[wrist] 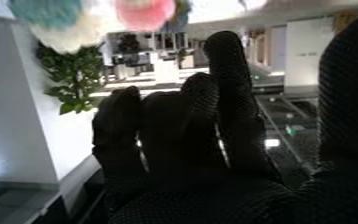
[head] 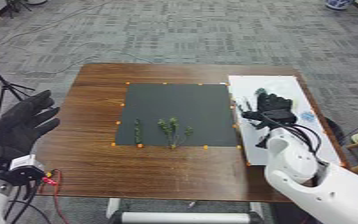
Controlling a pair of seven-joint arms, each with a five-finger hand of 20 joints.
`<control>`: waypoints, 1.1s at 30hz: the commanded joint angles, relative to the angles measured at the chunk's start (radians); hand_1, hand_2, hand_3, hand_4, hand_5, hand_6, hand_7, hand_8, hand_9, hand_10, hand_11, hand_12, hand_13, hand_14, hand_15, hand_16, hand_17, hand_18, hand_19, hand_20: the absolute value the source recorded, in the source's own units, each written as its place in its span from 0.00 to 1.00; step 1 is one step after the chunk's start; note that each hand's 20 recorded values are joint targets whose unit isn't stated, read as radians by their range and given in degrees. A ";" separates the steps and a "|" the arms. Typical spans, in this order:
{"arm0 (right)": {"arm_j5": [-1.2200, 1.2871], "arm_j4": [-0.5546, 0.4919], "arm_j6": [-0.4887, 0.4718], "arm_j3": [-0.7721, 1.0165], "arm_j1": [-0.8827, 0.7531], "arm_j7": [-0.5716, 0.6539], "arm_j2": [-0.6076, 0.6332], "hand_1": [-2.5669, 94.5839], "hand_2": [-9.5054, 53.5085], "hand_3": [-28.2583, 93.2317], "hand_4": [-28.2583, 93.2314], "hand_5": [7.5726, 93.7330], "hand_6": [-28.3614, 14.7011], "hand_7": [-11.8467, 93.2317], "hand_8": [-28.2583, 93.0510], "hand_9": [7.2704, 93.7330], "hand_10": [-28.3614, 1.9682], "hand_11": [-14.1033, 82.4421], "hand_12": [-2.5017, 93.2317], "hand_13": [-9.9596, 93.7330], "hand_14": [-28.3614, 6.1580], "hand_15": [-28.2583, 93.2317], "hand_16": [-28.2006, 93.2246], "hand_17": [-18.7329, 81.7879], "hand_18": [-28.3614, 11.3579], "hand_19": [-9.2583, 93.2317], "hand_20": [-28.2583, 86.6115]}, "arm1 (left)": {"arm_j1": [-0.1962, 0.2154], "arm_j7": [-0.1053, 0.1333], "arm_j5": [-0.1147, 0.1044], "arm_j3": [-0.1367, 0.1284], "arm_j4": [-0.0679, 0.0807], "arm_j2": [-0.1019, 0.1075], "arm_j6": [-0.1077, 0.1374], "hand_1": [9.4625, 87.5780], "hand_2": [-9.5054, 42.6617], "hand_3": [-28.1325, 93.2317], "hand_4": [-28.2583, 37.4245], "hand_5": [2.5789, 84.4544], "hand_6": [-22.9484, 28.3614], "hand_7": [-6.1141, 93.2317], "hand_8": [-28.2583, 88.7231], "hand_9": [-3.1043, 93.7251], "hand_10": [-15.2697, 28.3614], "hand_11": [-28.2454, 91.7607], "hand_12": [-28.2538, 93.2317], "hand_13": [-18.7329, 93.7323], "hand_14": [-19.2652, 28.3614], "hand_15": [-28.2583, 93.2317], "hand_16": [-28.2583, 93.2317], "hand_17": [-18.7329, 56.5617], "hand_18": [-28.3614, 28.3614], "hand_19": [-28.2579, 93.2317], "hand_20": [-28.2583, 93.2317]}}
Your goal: Arrange flowers
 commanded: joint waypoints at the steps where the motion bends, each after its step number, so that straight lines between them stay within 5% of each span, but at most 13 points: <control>1: -0.023 0.022 -0.049 -0.015 0.008 0.031 -0.019 0.36 0.00 0.74 0.00 0.50 0.54 0.66 0.06 0.45 0.40 0.84 0.68 0.54 0.32 0.93 0.66 0.42 0.15 0.89 0.75 | -0.002 -0.001 -0.007 -0.002 -0.001 0.002 -0.017 0.19 0.10 0.80 0.03 0.29 0.50 0.28 0.16 0.22 0.58 0.45 0.41 0.25 0.67 0.63 0.20 0.11 0.84 0.56 0.34; 11: -0.002 0.058 -0.134 -0.102 0.079 0.029 -0.015 0.33 0.00 0.81 0.00 0.51 0.55 0.66 0.06 0.46 0.40 0.84 0.67 0.54 0.32 0.93 0.65 0.42 0.14 0.89 0.75 | -0.018 0.008 -0.004 -0.006 -0.006 0.011 -0.027 0.19 0.10 0.80 0.03 0.29 0.50 0.28 0.16 0.22 0.58 0.45 0.41 0.25 0.68 0.63 0.20 0.11 0.84 0.56 0.34; 16: -0.004 0.089 -0.163 -0.190 0.143 0.022 -0.023 0.36 0.00 0.84 0.00 0.59 0.61 0.67 0.07 0.54 0.46 0.85 0.67 0.59 0.33 0.93 0.66 0.44 0.12 0.91 0.75 | -0.016 0.008 -0.007 -0.009 -0.008 0.011 -0.021 0.19 0.10 0.80 0.03 0.29 0.50 0.28 0.16 0.22 0.58 0.45 0.41 0.25 0.68 0.63 0.20 0.11 0.84 0.56 0.34; 17: -0.001 0.099 -0.171 -0.202 0.154 0.019 -0.028 0.36 0.00 0.85 0.00 0.61 0.62 0.67 0.08 0.55 0.46 0.84 0.67 0.61 0.34 0.93 0.67 0.45 0.12 0.91 0.75 | -0.017 0.009 -0.006 -0.010 -0.008 0.012 -0.020 0.19 0.10 0.80 0.03 0.29 0.50 0.28 0.16 0.22 0.58 0.45 0.41 0.25 0.68 0.63 0.20 0.11 0.84 0.56 0.34; 19: 0.010 0.114 -0.191 -0.215 0.168 -0.003 -0.032 0.42 0.00 0.82 0.00 0.64 0.63 0.65 0.30 0.61 0.49 0.84 0.67 0.65 0.37 0.92 0.68 0.47 0.11 0.93 0.75 | -0.020 0.011 -0.005 -0.009 -0.007 0.014 -0.020 0.19 0.10 0.80 0.03 0.30 0.50 0.28 0.16 0.22 0.58 0.45 0.41 0.26 0.68 0.63 0.20 0.11 0.84 0.56 0.34; 33: 0.049 0.067 -0.051 -0.221 0.151 -0.148 -0.049 0.48 0.00 0.90 0.00 0.78 0.66 0.63 0.37 0.75 0.56 0.84 0.67 0.73 0.42 0.94 0.69 0.54 0.09 0.99 0.75 | -0.009 0.015 -0.009 -0.012 -0.012 0.007 -0.008 0.19 0.11 0.80 0.03 0.30 0.50 0.28 0.16 0.22 0.58 0.45 0.41 0.26 0.68 0.63 0.20 0.11 0.84 0.56 0.34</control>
